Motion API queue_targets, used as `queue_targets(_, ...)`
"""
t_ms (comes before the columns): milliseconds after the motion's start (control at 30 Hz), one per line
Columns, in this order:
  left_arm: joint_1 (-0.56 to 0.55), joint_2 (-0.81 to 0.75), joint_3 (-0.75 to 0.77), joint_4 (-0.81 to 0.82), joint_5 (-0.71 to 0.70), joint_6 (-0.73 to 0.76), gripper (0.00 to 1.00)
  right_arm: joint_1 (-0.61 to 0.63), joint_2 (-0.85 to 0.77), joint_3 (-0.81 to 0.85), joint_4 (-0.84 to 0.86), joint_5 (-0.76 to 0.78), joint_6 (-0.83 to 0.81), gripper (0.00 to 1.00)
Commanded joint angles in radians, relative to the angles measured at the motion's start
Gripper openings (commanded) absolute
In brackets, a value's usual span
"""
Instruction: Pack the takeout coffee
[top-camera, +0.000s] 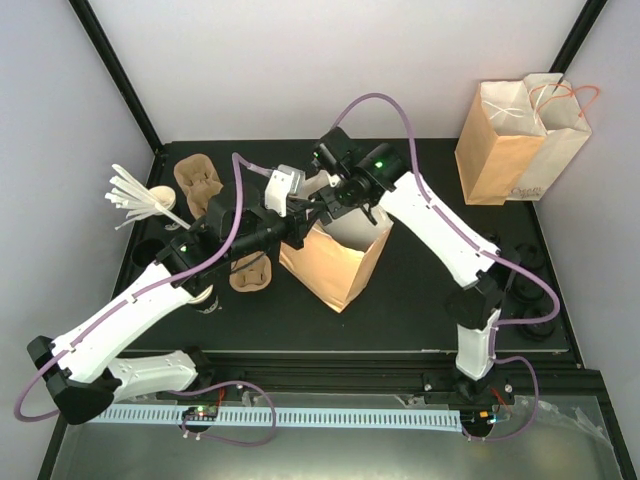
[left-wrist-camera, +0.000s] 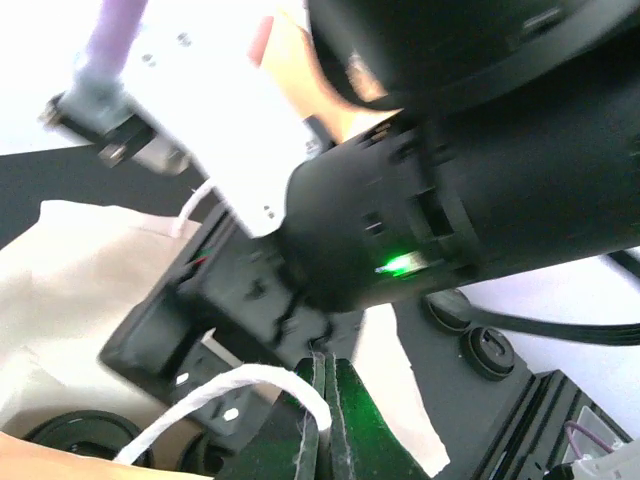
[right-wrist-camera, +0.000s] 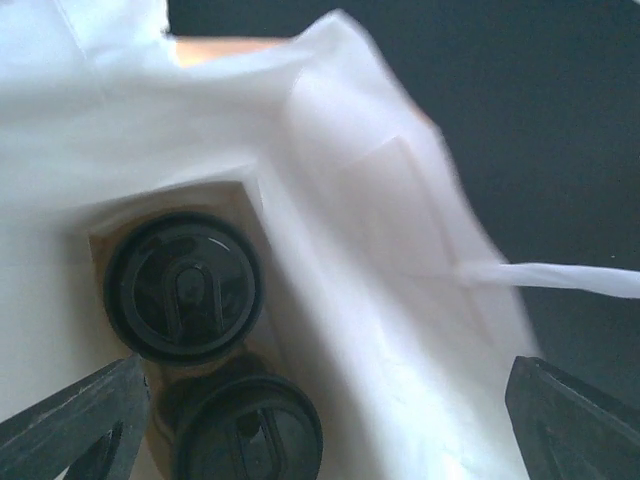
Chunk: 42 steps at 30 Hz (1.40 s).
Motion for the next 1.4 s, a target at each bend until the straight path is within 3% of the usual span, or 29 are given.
queue_targets(0,-0.006,-0.040,-0.007,0.012,-0.049,-0.010,0.02,-0.003,-0.110,0.061,-0.039,0.029,0.006,1.00)
queue_targets(367,-0.006,-0.097,-0.066,0.007,-0.047,-0.016,0.02,-0.033,-0.254,0.117,-0.082,0.131,0.098,1.00)
queue_targets(467,-0.006,-0.114,-0.083,0.011,-0.047,-0.020,0.02,-0.089,-0.295,0.058,-0.057,0.085,0.122,0.99)
queue_targets(567,-0.006,-0.123,-0.093,0.010,-0.047,-0.021,0.02,-0.123,-0.308,-0.005,-0.053,0.014,0.142,0.92)
queue_targets(700,-0.006,-0.129,-0.095,0.006,-0.041,-0.018,0.02,-0.125,-0.322,-0.081,-0.052,-0.023,0.166,0.83)
queue_targets(833,-0.006,-0.128,-0.099,0.005,-0.037,-0.015,0.02,-0.125,-0.354,-0.177,-0.019,-0.043,0.184,0.81)
queue_targets(967,-0.006,-0.128,-0.103,0.009,-0.033,-0.016,0.02,-0.126,-0.372,-0.237,0.015,-0.062,0.201,0.67)
queue_targets(1200,-0.006,-0.126,-0.099,0.010,-0.051,-0.013,0.02,-0.129,-0.384,-0.205,0.076,-0.048,0.217,0.12)
queue_targets(1367,0.028,-0.096,-0.051,0.017,-0.079,-0.018,0.03,-0.142,-0.330,-0.054,0.093,-0.005,0.205,0.05)
